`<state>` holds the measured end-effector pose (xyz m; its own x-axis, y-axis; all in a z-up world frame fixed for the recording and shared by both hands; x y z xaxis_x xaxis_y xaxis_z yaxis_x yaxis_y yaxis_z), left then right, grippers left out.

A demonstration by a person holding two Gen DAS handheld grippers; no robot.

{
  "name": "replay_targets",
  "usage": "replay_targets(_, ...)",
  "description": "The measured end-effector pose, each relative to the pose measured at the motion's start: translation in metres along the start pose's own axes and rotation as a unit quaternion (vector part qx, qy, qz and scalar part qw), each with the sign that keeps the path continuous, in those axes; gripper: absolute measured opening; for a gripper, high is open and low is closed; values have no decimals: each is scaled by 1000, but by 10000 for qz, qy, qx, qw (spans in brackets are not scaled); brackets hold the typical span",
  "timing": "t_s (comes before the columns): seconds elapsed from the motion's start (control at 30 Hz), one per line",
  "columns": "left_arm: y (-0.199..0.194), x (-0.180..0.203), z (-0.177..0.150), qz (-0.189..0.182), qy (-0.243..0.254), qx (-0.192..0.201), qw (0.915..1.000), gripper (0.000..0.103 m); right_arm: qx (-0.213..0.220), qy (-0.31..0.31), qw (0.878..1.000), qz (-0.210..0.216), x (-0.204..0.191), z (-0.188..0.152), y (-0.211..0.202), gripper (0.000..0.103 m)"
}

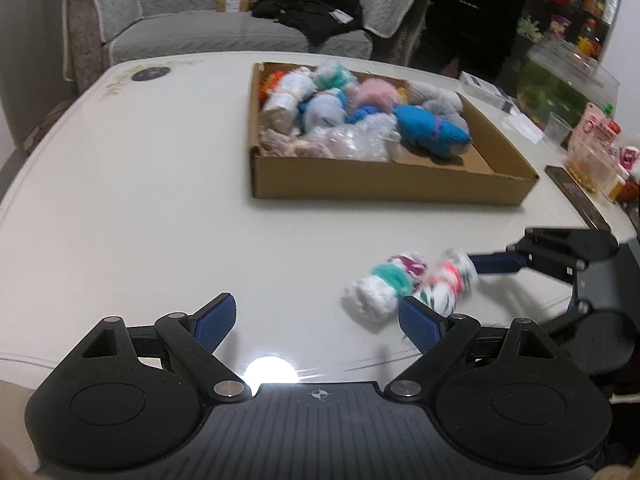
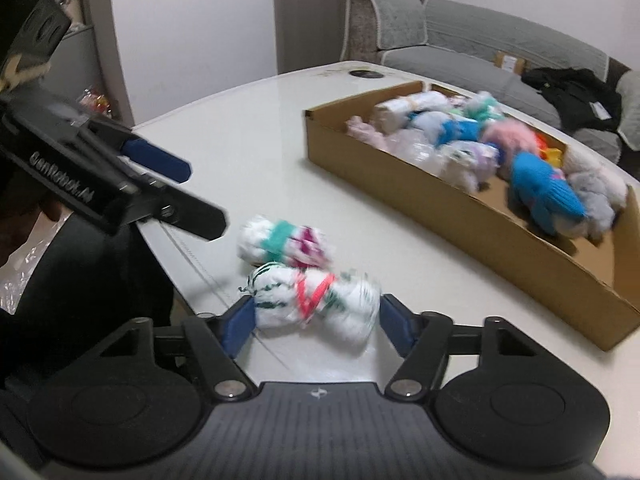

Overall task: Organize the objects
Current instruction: 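Grasp the white pink-tied bundle with the right tool while the left tool grasps the teal-tied bundle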

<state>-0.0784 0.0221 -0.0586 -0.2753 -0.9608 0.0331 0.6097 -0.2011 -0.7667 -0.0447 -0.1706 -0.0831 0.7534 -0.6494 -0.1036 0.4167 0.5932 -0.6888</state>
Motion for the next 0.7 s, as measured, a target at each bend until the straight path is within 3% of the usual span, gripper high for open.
replay_targets(0.17, 15, 21, 1, -100, 300, -80, 9995, 92, 66, 142, 9997, -162, 22, -8, -10, 62)
replay_targets(0.4, 30, 50, -2, 126, 1067, 102, 9942, 91, 212, -312, 9993, 37, 24, -4, -10, 77)
replay_targets(0.57, 32, 46, -4, 133, 1094, 155, 9938, 85, 187, -580, 9979, 228, 30, 2, -1, 77)
replay_targets(0.7, 32, 42, -3, -2, 1070, 238, 9940, 76, 134, -717, 9963, 454, 34, 5, 5, 70)
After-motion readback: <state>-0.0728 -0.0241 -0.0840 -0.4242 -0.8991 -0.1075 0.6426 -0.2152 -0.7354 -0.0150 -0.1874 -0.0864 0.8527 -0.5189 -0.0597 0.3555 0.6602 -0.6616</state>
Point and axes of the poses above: each gripper's, at about its wrist camera, not at the fingertips, and y roughly the way its jaws point, x to its right, z to its top, the point moved 1 cm from there along y, roughly the way its jaws point, and after that the axes turned 7 degrees about z, right-handed, at the moved point
